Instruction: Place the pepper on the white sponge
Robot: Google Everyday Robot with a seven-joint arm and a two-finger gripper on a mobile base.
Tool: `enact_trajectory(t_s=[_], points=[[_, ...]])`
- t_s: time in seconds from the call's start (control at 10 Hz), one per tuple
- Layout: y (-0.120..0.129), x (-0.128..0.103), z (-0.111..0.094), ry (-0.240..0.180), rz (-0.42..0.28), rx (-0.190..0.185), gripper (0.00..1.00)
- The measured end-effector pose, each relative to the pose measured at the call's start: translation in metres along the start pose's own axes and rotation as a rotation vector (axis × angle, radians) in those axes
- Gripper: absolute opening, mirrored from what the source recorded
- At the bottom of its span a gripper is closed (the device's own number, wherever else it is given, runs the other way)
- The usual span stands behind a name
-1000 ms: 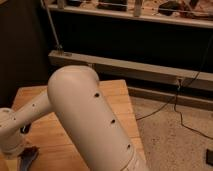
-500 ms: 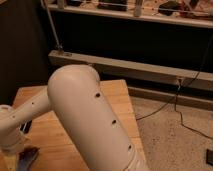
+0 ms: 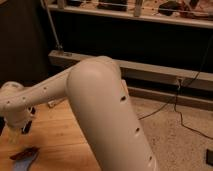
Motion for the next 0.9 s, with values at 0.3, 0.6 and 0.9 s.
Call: enact_trajectory(t_s=[0.3,0.6,0.9], points=[[-0.079,0.019,-0.023,0.008,0.311,0.118,0.80],[-0.125,0.041,-0.036,0.033,0.525,0.210,0.80],[-0.126,0.041,-0.036,0.035,0.535,0.215,0.80]])
